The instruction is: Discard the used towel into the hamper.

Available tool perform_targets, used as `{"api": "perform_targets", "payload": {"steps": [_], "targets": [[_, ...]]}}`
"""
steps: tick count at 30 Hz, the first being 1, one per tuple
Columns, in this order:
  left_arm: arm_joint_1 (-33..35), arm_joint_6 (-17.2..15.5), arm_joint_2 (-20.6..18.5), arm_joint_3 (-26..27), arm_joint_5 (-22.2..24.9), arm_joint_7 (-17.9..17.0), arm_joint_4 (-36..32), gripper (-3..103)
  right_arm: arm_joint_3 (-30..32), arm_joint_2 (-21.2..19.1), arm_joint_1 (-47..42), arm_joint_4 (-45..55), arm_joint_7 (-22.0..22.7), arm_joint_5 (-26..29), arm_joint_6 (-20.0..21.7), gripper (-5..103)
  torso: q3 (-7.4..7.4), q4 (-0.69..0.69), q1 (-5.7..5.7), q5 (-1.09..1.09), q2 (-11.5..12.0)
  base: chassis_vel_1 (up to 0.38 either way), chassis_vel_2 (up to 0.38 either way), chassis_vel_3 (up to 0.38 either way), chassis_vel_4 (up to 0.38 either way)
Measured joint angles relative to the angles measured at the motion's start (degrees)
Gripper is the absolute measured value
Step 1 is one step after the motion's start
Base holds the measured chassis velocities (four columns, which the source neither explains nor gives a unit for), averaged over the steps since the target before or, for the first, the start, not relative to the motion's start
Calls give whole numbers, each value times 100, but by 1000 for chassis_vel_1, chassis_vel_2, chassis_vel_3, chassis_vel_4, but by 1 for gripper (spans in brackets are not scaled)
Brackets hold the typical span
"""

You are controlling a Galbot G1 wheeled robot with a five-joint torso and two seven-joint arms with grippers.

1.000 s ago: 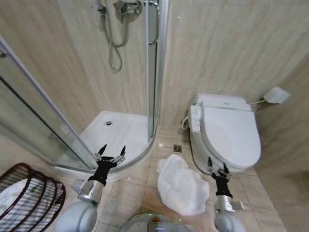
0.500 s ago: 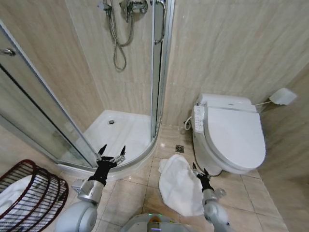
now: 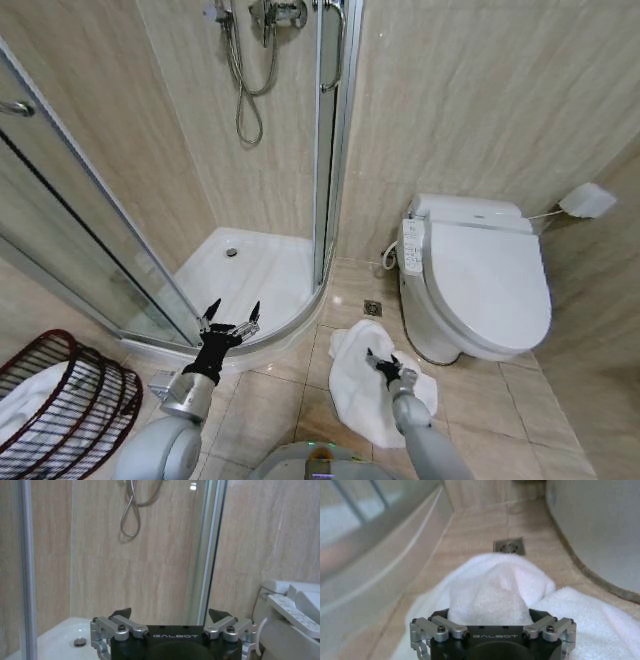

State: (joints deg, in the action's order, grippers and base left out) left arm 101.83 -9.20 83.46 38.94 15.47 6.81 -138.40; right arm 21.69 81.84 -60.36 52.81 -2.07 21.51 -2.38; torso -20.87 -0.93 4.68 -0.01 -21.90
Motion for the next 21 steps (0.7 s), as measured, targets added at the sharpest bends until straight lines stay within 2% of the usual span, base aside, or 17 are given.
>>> {"api": "perform_targets", "payload": {"steps": [3, 10, 12, 15, 17, 21], "targets": [[0, 0, 0, 0, 0, 0, 0, 100, -9, 108, 180, -476, 78, -401, -176, 100, -1, 0, 1, 1, -3, 0, 0, 0, 0], [0, 0, 0, 0, 0, 0, 0, 100, 79, 150, 293, -984, -12, -544, -681, 102, -4, 1, 2, 1, -6, 0, 0, 0, 0], [0, 0, 0, 0, 0, 0, 0, 100, 107, 144, 286, -984, -76, -513, -697, 99, -4, 0, 3, 1, -7, 0, 0, 0, 0], [0, 0, 0, 0, 0, 0, 0, 100, 197, 109, 226, -926, -327, -511, -732, 88, -5, 1, 4, 1, -8, 0, 0, 0, 0], [0, 0, 0, 0, 0, 0, 0, 100, 214, 102, 204, -885, -351, -509, -732, 88, -5, 1, 4, 1, -9, 0, 0, 0, 0], [0, 0, 0, 0, 0, 0, 0, 100, 227, 60, 84, -671, -393, -483, -706, 77, -6, 1, 4, 2, -10, 0, 0, 0, 0]]}}
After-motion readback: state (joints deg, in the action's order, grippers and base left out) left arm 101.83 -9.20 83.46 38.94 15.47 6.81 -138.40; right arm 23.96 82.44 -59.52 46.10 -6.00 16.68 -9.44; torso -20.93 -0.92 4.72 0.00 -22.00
